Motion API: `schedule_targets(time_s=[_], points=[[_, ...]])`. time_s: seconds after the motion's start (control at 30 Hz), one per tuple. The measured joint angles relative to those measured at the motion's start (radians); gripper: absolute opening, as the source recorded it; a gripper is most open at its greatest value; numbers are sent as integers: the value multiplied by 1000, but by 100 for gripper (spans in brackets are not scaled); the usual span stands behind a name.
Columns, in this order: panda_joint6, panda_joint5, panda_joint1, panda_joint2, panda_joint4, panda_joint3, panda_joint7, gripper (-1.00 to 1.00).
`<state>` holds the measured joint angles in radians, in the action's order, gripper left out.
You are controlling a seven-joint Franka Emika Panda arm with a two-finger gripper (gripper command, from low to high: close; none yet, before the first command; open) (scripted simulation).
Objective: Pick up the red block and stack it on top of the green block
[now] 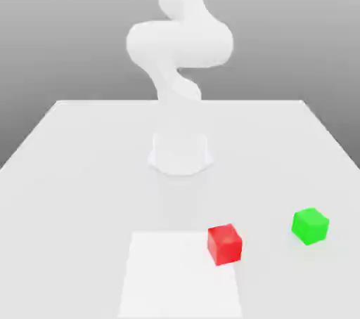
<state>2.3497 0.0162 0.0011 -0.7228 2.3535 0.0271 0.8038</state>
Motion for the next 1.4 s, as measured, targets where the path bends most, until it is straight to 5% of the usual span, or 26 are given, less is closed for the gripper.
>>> schedule_targets(time_s=[0.4, 0.6, 0.83, 0.87, 1.1, 1.4], points=[[277, 56, 28, 446, 288, 91, -4, 0], [427, -4, 81, 675, 437, 116, -70, 0], [619, 58, 128, 908, 429, 54, -27, 0], [647, 71, 142, 940, 425, 37, -18, -100], [653, 77, 145, 948, 424, 34, -13, -100], [441, -24, 129, 707, 451, 88, -48, -100]])
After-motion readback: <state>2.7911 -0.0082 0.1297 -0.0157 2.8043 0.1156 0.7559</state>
